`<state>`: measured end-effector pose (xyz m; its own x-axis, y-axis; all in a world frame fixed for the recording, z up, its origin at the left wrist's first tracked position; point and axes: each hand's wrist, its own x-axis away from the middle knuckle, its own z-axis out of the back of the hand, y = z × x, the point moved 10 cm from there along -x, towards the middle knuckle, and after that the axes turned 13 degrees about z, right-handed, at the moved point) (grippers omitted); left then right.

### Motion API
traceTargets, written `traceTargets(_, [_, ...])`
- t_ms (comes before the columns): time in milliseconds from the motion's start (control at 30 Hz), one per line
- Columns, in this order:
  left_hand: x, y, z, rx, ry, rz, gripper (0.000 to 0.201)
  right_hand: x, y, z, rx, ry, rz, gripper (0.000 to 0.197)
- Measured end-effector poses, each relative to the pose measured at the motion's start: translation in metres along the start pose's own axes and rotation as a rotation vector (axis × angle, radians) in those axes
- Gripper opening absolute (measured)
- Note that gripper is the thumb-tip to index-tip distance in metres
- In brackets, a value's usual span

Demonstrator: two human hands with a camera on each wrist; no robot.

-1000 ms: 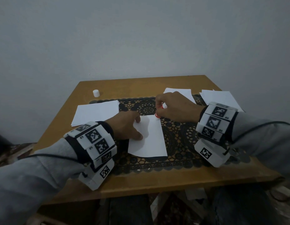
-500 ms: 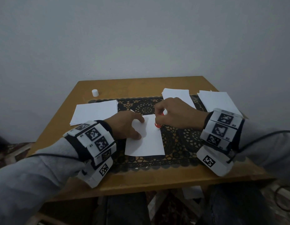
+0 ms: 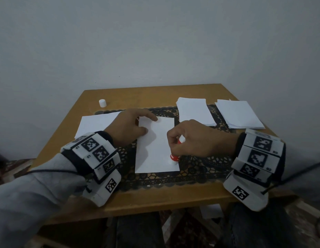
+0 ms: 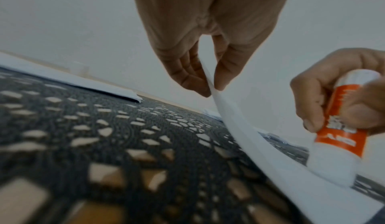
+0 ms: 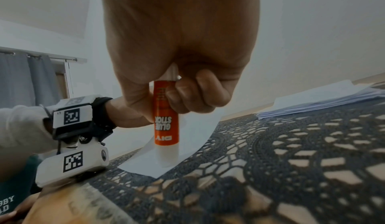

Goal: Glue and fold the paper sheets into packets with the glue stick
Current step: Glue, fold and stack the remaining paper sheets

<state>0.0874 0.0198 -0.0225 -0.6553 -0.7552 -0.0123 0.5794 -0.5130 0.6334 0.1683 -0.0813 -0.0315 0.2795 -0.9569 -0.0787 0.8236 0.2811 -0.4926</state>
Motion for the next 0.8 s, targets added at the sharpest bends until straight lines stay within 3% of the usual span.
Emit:
traceTargets(267, [0.001,0.004,0.012,0.285,-0.131,-0.035,0.042,0.005,-0.003,0.0,-0.043,-0.036,0.007,0.013])
traceTargets(400, [-0.008,0.012,0.011,0.21,-0.222,-0.024,0.029,0.002,-0.005,-0.001,-0.045,-0.071,0.028,0.015])
traceTargets(600, [-0.02,0.041,0.002,0.014,-0.227,-0.107,0.018,-0.003,-0.003,-0.001,-0.071,-0.103,0.042,0.017])
traceTargets(700, [-0.021,0.046,-0.003,-0.059,-0.261,-0.111,0.022,-0.001,0.004,-0.001,-0.08,-0.092,0.029,0.019])
traceTargets(800, [-0.012,0.041,-0.005,-0.04,-0.389,-0.065,0.032,0.003,0.015,0.012,-0.073,-0.009,-0.007,0.024])
